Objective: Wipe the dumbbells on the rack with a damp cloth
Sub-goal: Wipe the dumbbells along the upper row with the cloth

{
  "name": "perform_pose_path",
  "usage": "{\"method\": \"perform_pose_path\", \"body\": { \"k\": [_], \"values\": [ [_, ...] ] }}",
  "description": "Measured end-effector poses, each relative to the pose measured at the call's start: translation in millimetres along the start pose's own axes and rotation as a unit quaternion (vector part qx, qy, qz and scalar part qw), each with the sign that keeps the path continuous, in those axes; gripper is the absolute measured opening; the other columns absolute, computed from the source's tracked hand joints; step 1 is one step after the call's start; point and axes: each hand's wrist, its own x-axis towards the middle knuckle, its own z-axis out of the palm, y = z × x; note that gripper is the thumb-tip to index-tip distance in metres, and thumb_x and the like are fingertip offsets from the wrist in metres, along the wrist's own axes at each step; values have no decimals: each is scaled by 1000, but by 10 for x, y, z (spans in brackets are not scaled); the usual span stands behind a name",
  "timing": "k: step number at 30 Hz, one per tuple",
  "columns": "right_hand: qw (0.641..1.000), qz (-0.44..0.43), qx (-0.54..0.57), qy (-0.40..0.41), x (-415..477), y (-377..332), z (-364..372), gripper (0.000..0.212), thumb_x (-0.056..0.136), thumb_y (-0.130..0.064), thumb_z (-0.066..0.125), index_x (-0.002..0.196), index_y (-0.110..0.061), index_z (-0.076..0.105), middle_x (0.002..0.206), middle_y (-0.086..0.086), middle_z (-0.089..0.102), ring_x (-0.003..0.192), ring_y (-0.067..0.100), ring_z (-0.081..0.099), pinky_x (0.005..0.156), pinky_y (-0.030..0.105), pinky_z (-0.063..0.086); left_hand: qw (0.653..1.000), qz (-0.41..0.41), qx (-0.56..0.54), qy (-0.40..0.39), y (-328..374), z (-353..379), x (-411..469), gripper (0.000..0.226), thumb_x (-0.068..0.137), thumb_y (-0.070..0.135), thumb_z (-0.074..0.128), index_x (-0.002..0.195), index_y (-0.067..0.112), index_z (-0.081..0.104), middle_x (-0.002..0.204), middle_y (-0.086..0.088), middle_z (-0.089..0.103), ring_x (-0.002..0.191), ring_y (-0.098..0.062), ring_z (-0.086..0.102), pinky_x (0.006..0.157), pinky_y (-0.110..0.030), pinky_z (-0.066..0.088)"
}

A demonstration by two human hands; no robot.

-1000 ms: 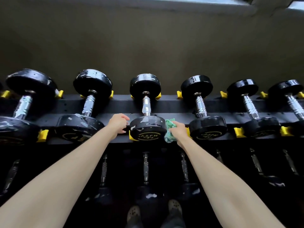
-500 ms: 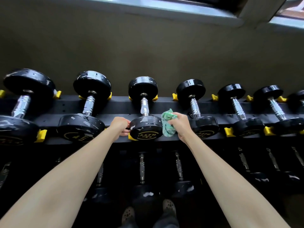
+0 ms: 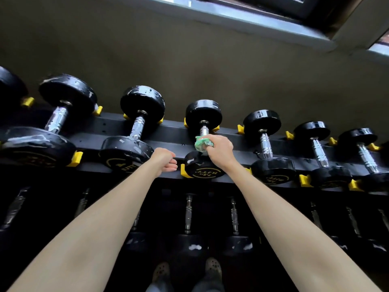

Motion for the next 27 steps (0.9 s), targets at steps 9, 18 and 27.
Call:
{"method": "perform_pose_path", "body": {
  "k": [9,18,27],
  "values": [
    [963,-109,-82,-232,170,-278,247,33,91,-4,49,120,-14,62,116,10,63,107,26,56,87,33,46,1000,-10,9,20,-48,-64,77,30,96,1,32,119,-2,51,80,-15,55,61,-21,53,59,-28,51],
    [844,-269,-301,-355,42,-277,136,37,86,-2,48,119,-11,62,129,8,54,131,22,33,106,35,29,997,-6,66,49,-66,-50,62,31,96,3,35,121,-6,53,99,-21,57,67,-24,56,64,-30,50],
    [824,-443,-268,-228,-206,276,-87,15,71,-6,63,83,-5,73,99,3,67,118,32,50,105,41,31,997,-3,74,32,87,212,-36,31,97,5,38,122,-7,52,109,-23,61,77,-26,60,65,-30,52]
  ]
}}
